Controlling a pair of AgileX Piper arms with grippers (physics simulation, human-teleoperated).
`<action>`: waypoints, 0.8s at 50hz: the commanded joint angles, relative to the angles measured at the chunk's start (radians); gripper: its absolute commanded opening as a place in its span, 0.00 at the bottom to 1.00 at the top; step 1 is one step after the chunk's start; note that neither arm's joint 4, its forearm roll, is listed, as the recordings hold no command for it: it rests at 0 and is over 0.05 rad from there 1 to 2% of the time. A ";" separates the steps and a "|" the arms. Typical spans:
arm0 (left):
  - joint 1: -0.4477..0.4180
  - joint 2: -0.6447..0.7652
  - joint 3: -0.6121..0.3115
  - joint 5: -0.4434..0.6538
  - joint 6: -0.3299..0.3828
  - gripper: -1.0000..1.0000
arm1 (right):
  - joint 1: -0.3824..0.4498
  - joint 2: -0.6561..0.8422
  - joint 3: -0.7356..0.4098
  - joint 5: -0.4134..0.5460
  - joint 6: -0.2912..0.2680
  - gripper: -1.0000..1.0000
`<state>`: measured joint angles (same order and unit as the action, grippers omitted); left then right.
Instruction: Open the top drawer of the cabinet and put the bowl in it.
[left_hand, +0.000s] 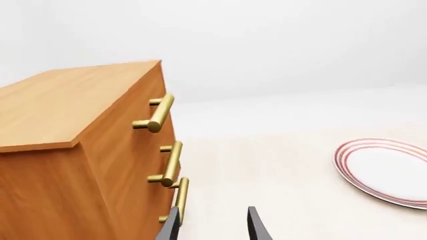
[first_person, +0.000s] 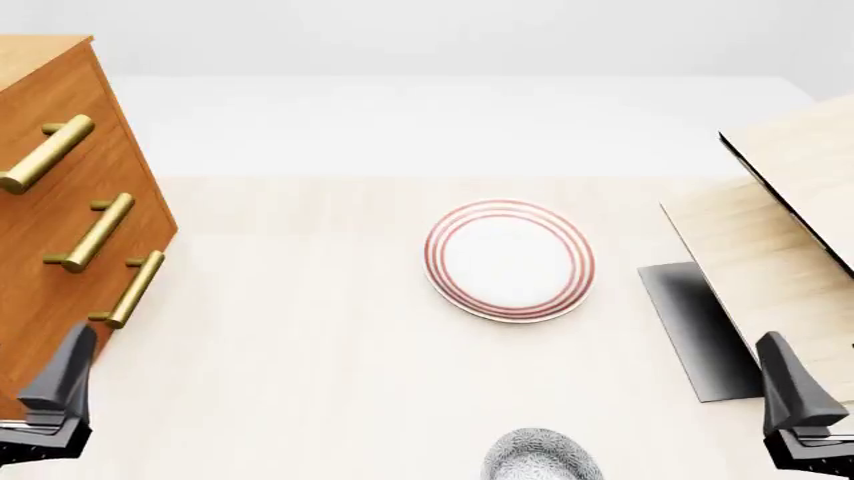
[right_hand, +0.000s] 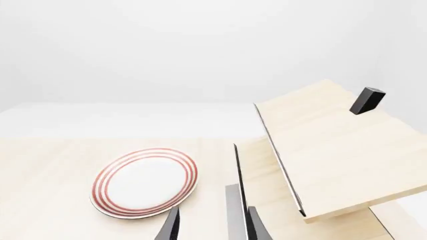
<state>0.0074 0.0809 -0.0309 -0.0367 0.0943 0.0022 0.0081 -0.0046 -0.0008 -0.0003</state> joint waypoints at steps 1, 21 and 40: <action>-0.008 0.123 -0.040 -0.051 0.145 1.00 | -0.001 -0.001 0.001 0.000 0.000 1.00; -0.046 0.185 -0.211 0.071 0.449 1.00 | -0.001 -0.001 0.001 0.000 0.000 1.00; -0.059 0.324 -0.261 -0.026 0.625 1.00 | 0.000 -0.001 0.001 0.000 0.000 1.00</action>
<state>-0.0442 0.3341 -0.2577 -0.0241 0.6103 0.0023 0.0082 -0.0047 -0.0007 -0.0004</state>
